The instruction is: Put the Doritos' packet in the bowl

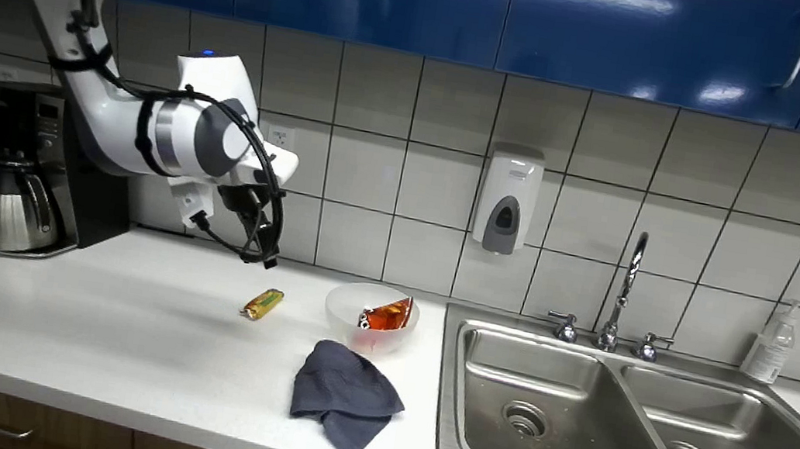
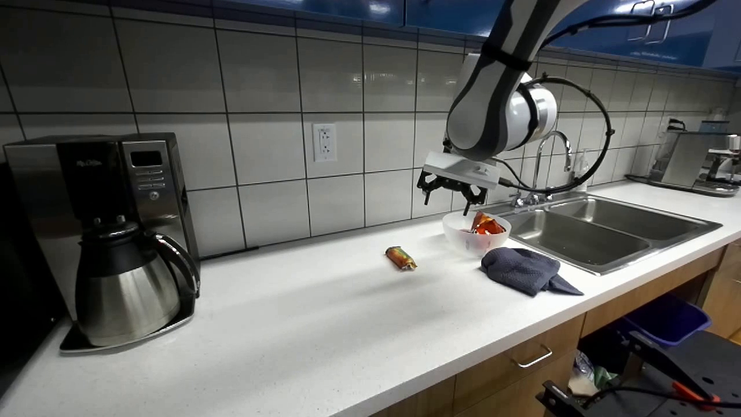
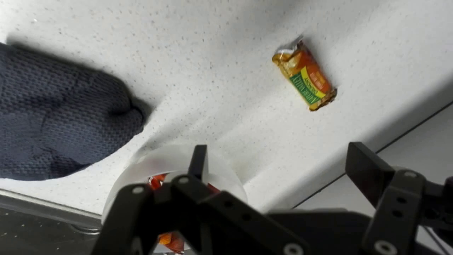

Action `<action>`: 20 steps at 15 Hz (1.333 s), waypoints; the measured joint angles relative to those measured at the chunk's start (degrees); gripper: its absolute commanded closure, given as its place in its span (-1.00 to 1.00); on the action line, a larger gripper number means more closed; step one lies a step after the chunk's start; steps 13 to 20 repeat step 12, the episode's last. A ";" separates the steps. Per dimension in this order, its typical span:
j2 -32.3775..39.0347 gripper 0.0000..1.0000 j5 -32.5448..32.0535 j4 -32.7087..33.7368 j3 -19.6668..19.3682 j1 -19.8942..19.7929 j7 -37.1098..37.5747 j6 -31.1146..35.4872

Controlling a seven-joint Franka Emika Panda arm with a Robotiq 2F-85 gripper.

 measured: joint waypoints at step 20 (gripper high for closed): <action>-27.60 -1.00 -8.19 -23.23 3.26 4.36 -4.77 -4.56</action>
